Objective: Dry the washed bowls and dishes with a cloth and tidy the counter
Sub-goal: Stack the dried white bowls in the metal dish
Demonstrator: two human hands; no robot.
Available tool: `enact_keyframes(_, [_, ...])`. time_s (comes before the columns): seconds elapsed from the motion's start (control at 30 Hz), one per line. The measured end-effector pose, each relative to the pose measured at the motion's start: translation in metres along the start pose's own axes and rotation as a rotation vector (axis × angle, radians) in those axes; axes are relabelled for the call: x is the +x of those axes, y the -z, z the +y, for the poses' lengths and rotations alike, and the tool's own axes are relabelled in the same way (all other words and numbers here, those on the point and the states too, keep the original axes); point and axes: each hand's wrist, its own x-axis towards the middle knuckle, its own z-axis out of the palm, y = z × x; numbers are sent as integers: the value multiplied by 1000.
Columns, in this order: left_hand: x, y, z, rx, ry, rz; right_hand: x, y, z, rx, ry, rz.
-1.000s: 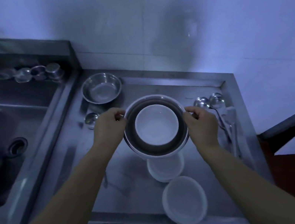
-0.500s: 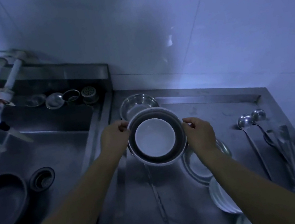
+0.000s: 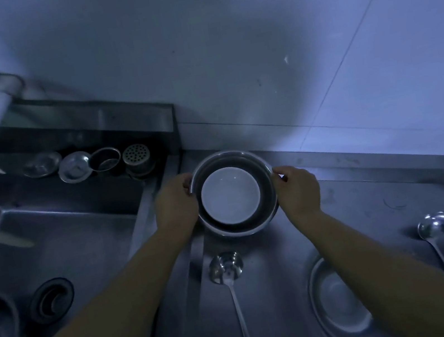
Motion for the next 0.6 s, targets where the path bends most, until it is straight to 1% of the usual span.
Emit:
enact_keyframes(0.13, [22,-15,-16,99,5,4,21,-22,8,-88,98,-24])
enact_keyframes(0.23, [28,-23,-24,174,-39,0,28,-34,18,-188,168,-69])
enact_keyframes(0.33, [30,-29,-26,200,-71,-20,30,-39,25,-243,215,-75])
enact_keyframes(0.6, [31,-36,-27,286,-83,-41,35,-45,32,-283,203,-131])
